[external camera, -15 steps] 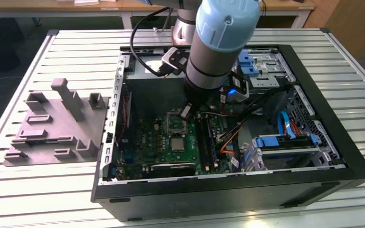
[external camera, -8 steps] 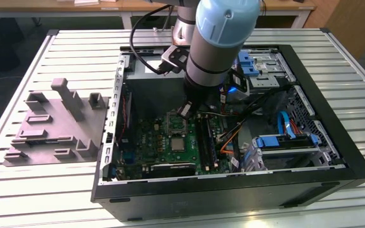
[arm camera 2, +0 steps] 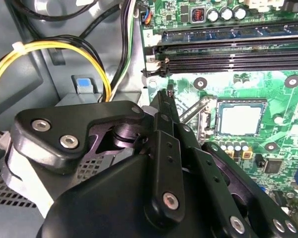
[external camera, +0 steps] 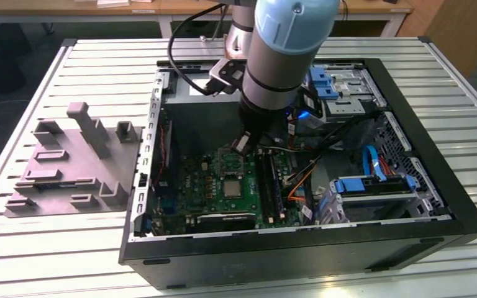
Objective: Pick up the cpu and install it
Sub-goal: 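Close the cpu cover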
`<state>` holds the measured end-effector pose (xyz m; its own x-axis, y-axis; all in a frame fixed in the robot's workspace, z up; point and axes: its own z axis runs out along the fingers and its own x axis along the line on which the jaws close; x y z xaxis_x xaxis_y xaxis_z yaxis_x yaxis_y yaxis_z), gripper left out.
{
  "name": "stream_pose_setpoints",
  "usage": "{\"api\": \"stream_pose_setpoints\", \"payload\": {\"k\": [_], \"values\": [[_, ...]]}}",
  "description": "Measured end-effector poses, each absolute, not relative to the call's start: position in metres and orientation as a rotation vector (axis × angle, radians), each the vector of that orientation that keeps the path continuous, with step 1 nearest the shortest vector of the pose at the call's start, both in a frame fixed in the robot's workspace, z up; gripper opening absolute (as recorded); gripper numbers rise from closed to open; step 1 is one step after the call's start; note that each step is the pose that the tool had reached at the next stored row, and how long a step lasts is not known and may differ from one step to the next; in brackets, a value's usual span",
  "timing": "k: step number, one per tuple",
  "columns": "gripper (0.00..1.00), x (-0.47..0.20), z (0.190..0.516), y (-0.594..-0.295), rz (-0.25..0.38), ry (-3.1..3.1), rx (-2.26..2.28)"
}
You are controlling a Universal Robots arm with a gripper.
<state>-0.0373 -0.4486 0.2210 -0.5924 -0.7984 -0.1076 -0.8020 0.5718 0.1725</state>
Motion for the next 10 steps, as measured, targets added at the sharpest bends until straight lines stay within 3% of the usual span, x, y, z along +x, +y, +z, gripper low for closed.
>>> {"api": "stream_pose_setpoints", "payload": {"k": [10], "values": [[0.11,-0.0387,0.2277,-0.4483,0.317,2.749,-1.458]]}}
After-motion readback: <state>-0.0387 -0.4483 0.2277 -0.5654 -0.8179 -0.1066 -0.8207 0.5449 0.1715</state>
